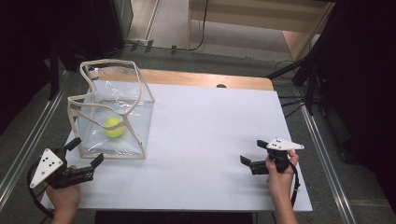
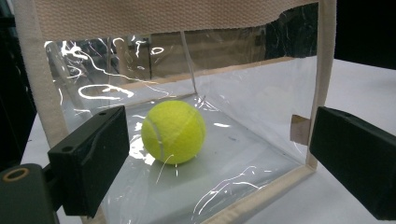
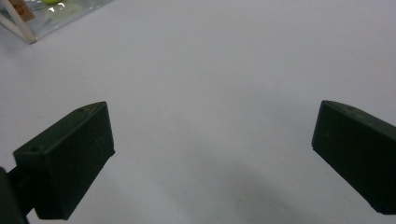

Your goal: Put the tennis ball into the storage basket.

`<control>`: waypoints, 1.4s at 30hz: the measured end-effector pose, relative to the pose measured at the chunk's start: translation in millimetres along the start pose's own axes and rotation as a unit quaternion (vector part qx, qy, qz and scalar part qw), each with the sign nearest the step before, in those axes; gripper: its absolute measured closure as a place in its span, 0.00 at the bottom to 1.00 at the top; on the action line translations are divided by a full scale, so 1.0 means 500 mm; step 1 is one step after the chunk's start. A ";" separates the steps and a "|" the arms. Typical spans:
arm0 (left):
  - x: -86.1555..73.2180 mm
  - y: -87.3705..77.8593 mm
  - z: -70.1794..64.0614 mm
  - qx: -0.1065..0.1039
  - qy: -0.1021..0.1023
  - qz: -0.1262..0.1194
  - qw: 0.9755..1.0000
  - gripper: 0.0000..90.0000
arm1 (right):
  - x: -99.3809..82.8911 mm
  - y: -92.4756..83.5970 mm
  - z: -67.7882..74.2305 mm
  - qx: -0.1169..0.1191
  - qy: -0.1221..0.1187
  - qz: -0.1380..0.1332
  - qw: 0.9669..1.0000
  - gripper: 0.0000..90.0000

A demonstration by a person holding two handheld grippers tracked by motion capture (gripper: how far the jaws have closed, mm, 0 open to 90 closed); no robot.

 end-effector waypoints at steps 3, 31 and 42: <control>0.000 0.000 0.000 0.000 0.000 0.000 1.000 0.06 | -0.007 -0.009 -0.009 -0.006 0.001 -0.004 1.000 0.00; 0.000 0.001 0.000 -0.001 -0.002 -0.003 1.000 0.06 | -0.051 -0.091 -0.061 -0.046 0.039 -0.052 0.997 0.00; 0.001 0.000 0.001 -0.002 -0.002 -0.005 1.000 0.06 | -0.066 -0.111 -0.075 -0.057 0.051 -0.077 0.994 0.00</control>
Point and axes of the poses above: each handheld gripper's, and its own axes: y roughly forward along the jaws, x roughly out of its top, z roughly to its left, the point moved 5 cm from there along y, roughly forward along the jaws, and after that the axes turned 4 degrees about x, right-handed, at the moved point
